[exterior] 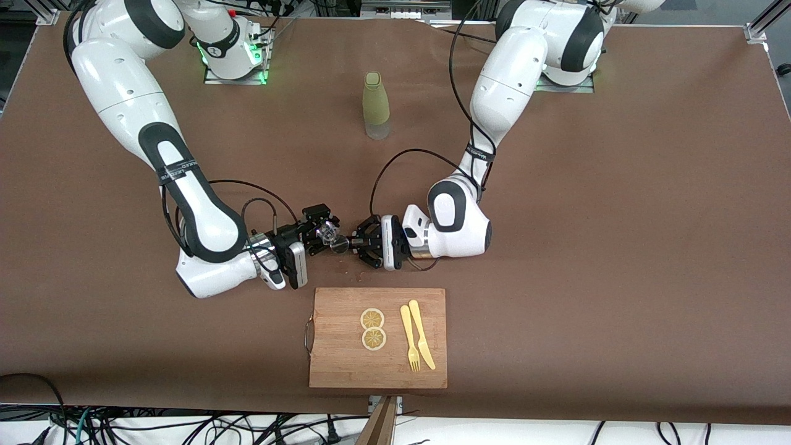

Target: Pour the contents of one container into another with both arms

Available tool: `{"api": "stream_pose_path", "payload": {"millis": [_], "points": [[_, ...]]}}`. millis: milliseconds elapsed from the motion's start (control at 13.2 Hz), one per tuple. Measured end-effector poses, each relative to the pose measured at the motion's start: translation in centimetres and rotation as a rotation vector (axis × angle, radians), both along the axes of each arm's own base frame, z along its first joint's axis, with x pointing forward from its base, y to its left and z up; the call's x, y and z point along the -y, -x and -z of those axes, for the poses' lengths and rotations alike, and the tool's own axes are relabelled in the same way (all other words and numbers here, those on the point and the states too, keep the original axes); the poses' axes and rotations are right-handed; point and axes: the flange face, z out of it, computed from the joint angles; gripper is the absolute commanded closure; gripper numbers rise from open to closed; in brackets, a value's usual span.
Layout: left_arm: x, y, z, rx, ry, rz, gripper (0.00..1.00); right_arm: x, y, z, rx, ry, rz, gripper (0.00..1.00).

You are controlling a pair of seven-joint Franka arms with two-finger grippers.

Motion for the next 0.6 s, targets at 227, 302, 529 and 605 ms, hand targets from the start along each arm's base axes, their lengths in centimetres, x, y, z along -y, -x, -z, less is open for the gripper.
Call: {"api": "stream_pose_path", "payload": {"millis": [227,302,529,605], "points": [[0.0,0.0,0.01,0.0,0.0,0.0,1.0,-0.07,-0.01,-0.11,-0.013,0.015,0.005,0.96],[0.0,0.01,0.03,-0.001,0.0,0.001,1.0,-0.1,-0.02,-0.14,-0.013,0.021,0.003,0.96],[0.0,0.03,0.06,-0.001,0.0,0.002,1.0,-0.24,-0.04,-0.33,-0.025,0.042,0.005,0.96],[-0.01,0.02,0.06,-0.001,0.0,0.002,1.0,-0.26,-0.04,-0.36,-0.028,0.046,0.006,0.96]]}}
